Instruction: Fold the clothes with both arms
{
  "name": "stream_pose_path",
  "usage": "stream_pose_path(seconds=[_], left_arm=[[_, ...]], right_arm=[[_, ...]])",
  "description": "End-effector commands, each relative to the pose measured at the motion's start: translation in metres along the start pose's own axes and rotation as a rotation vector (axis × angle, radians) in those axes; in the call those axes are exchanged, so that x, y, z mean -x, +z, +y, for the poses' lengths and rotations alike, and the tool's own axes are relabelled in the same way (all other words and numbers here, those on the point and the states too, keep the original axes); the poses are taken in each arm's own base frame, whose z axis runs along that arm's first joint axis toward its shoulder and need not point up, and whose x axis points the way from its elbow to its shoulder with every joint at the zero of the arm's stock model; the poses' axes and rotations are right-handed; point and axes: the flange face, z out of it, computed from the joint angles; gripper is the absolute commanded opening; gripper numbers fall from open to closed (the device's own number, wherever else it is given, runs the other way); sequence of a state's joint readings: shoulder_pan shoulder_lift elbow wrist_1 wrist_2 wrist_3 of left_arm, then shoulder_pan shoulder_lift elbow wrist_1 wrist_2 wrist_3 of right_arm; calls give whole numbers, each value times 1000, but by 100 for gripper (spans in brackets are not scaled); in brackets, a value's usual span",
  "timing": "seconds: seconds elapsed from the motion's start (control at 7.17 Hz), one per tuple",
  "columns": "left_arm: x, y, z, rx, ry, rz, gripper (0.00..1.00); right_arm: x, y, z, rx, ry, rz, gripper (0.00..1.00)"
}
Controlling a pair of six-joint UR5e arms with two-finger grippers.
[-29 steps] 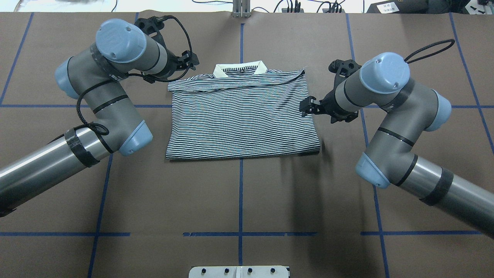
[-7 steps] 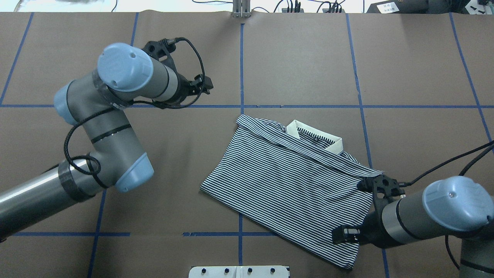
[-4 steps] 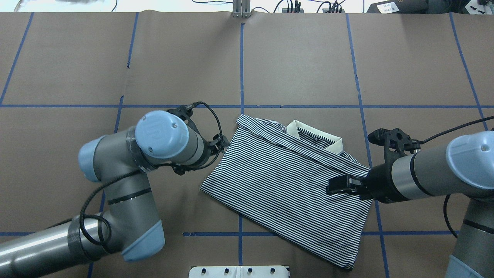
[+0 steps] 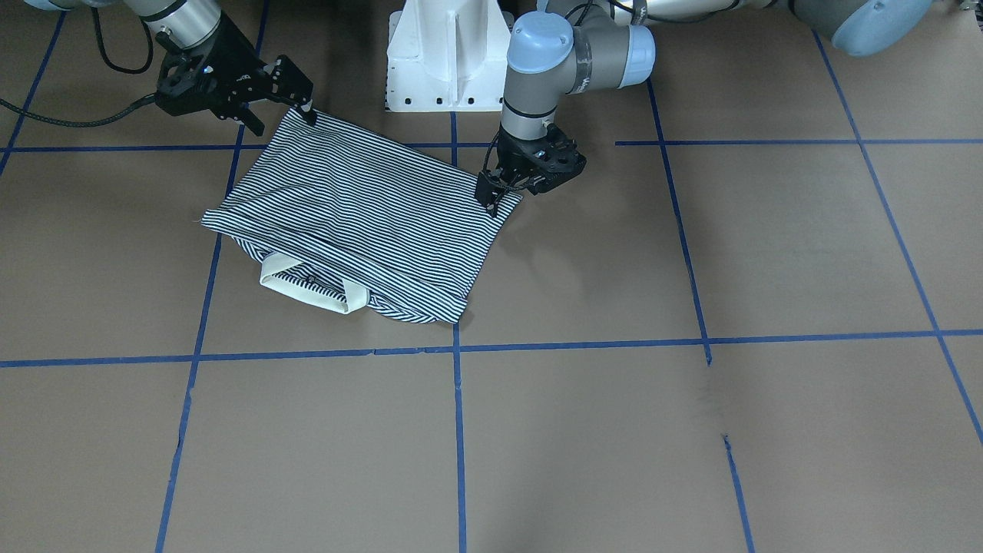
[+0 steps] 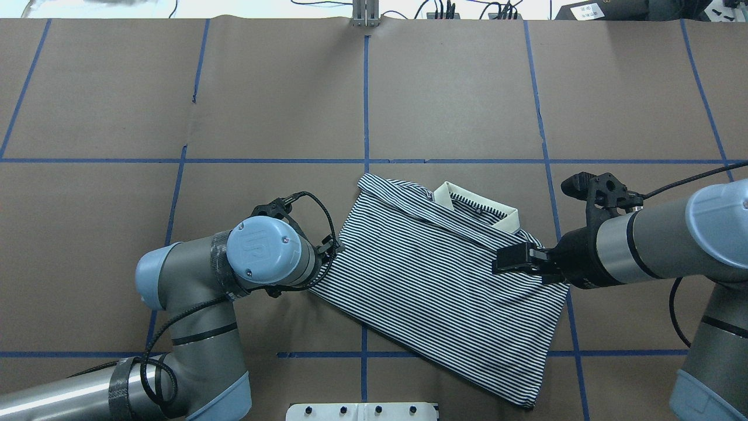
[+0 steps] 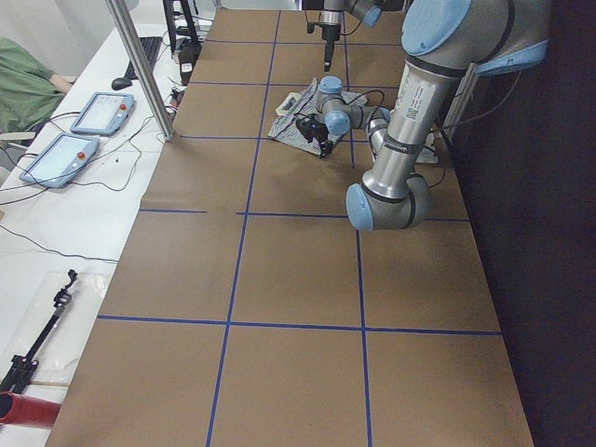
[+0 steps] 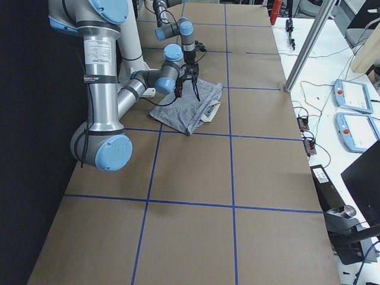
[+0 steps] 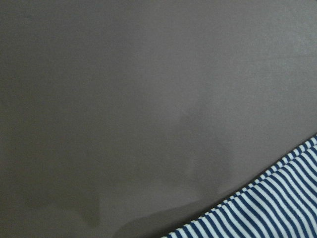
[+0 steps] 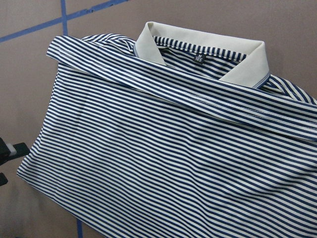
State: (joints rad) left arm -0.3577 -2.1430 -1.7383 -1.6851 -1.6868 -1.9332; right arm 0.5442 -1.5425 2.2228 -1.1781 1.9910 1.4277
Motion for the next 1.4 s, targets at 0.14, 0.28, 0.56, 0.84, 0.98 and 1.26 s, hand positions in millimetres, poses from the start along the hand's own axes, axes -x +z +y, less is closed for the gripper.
stream_pose_path(seconds=[0.14, 0.28, 0.56, 0.84, 0.98, 1.26], left_arm=[[8, 7, 19, 12, 1, -33, 92], [10, 9, 22, 15, 2, -36, 91], [9, 11, 21, 11, 2, -40, 87], [10, 11, 21, 11, 1, -41, 54], [9, 11, 22, 12, 2, -38, 28], [8, 10, 22, 13, 20, -37, 0]], right_arm=[[-1, 0, -1, -1, 1, 2, 100], [0, -1, -2, -3, 3, 0, 100], [-1, -1, -2, -1, 4, 1, 100], [-1, -2, -2, 0, 4, -1, 100], [-1, -2, -2, 0, 4, -1, 100], [-1, -2, -2, 2, 4, -1, 100]])
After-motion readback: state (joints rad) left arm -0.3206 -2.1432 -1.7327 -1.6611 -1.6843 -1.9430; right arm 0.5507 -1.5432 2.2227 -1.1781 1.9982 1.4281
